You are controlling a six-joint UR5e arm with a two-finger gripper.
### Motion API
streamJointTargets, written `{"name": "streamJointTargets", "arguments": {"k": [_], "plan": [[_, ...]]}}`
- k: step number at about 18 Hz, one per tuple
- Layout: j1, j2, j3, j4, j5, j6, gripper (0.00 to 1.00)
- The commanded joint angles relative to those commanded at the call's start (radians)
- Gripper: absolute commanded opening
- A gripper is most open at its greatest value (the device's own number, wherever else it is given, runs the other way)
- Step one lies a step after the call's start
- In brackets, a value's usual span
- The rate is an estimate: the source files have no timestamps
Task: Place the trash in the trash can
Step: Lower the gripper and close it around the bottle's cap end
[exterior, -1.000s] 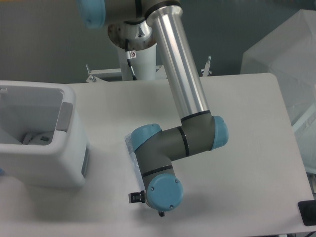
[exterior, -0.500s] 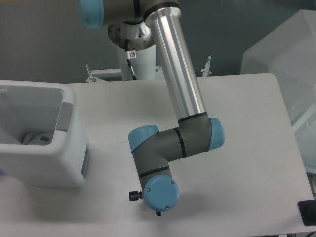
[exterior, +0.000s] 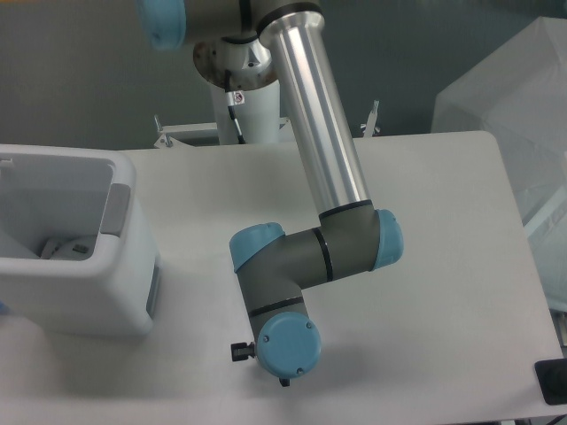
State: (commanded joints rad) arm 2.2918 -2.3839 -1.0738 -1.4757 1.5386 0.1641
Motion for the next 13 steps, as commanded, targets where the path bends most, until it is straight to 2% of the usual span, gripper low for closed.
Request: {"name": "streamJointTargets", "arguments": {"k": [4,13], "plan": [[0.000,0.023,0.005,0.020,-0.003,0.005,0.33],[0.011,0.161,-0.002,0.299,-0.144,0.017,0.33]]}}
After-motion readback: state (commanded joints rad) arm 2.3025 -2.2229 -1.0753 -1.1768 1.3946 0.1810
